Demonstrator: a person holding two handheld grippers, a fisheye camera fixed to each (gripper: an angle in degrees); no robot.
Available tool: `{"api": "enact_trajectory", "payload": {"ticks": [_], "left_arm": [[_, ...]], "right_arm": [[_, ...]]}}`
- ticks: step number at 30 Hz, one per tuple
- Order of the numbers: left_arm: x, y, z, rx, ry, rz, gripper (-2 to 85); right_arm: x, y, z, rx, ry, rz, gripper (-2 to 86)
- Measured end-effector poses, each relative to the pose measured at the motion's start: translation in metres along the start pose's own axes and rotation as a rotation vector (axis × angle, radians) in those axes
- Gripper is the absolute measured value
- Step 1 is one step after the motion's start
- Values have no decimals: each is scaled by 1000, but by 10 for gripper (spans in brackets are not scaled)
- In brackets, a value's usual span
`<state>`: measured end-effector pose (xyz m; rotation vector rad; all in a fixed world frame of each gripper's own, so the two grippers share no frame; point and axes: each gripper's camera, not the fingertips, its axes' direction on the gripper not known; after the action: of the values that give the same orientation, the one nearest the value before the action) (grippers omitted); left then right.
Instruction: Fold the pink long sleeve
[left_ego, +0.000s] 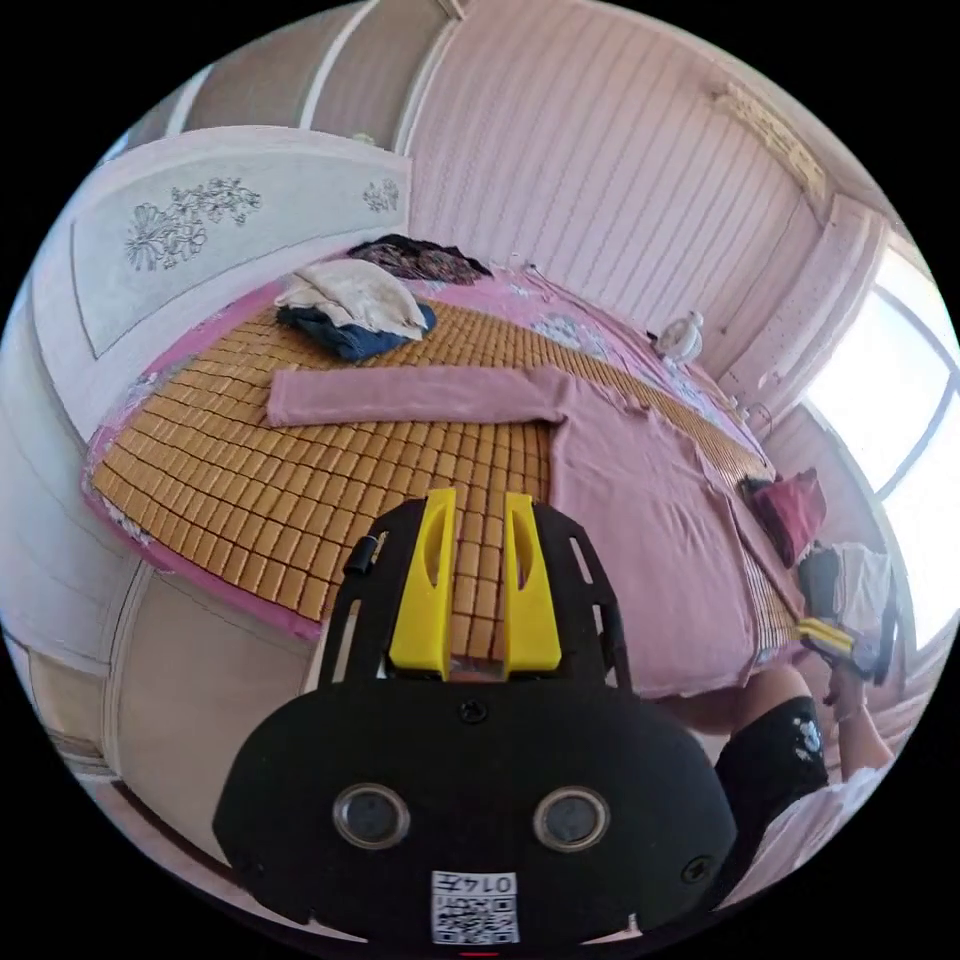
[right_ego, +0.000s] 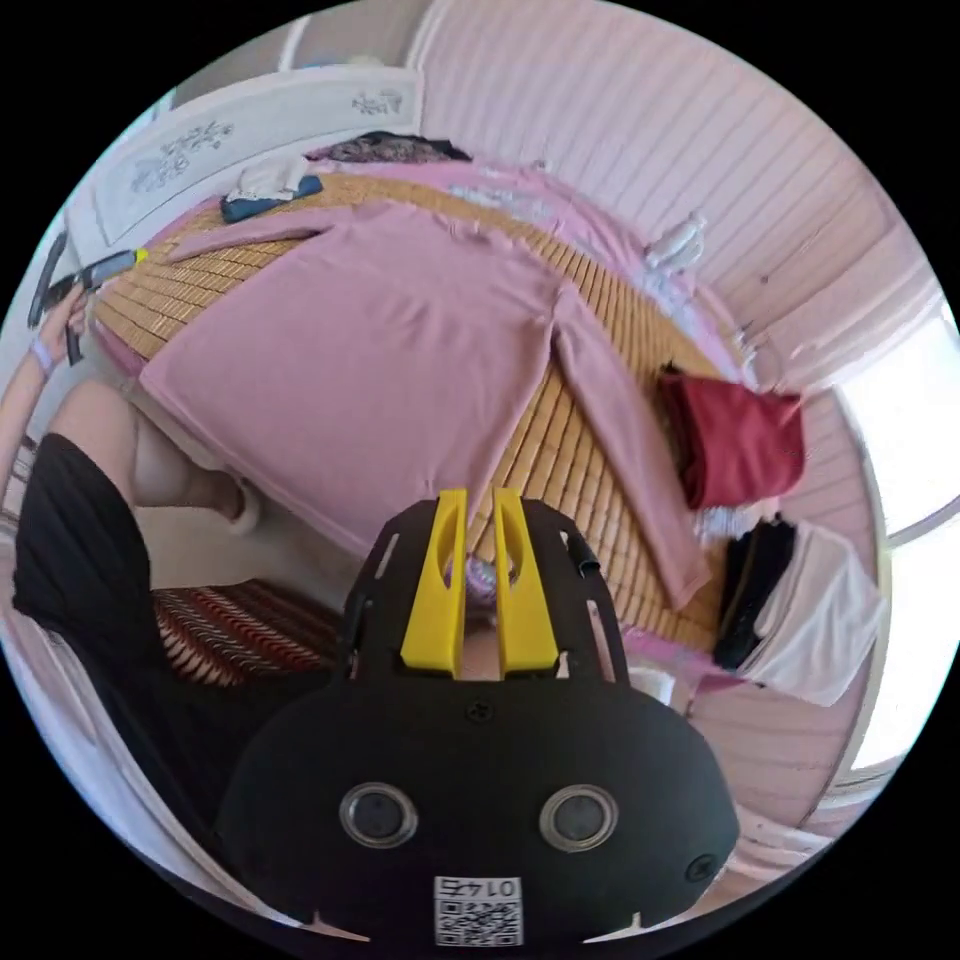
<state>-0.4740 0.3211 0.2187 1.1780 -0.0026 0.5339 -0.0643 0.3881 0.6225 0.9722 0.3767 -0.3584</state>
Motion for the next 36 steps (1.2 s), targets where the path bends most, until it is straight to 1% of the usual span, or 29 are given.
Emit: {"api": "enact_trajectory", "payload": {"ticks": [1, 2, 3, 4, 5, 7, 9, 11, 12, 14, 15, 17, 19, 22, 25, 31, 36], "left_arm": [[-8, -2, 0, 39, -24, -30, 83], [-24, -5, 1, 100, -89, -96, 84], [-39, -9, 6, 134, -135, -157, 85], [-47, -11, 9, 147, -144, -186, 85], [-62, -16, 17, 170, -133, -238, 87], [-86, -22, 30, 199, -98, -312, 88], [-111, -34, 47, 200, -112, -384, 89], [-124, -43, 56, 209, -142, -395, 90], [-134, -49, 62, 210, -153, -400, 92], [-148, -56, 69, 208, -167, -397, 95], [-155, -59, 73, 197, -188, -384, 97], [-162, -62, 79, 174, -235, -352, 97], [-169, -64, 80, 172, -251, -350, 97], [-183, -68, 82, 200, -245, -387, 98], [-196, -68, 92, 184, -211, -443, 98], [-209, -72, 93, 222, -173, -540, 97], [-219, -78, 112, 105, -113, -589, 82]], "right_arm": [[-20, -1, -17, 113, 137, -73, 41], [-40, -6, -27, 201, 258, -123, 51], [-49, -10, -29, 233, 301, -147, 57], [-68, -22, -29, 249, 330, -214, 61], [-83, -38, -22, 212, 298, -291, 64], [-103, -65, -8, 140, 232, -354, 69], [-122, -94, 2, 110, 163, -375, 71], [-147, -131, 2, 183, 43, -384, 67], [-155, -141, 2, 203, 15, -394, 65], [-188, -184, 4, 241, -81, -471, 36], [-197, -196, 6, 231, -103, -493, 24], [-236, -246, 15, 166, -223, -604, 6], [-265, -282, 21, 171, -327, -674, 11], [-319, -341, 24, 233, -442, -780, 49], [-381, -397, 22, 262, -468, -906, 72], [-482, -501, 20, 203, -459, -926, 72], [-539, -558, 29, 145, -415, -935, 80]]}}
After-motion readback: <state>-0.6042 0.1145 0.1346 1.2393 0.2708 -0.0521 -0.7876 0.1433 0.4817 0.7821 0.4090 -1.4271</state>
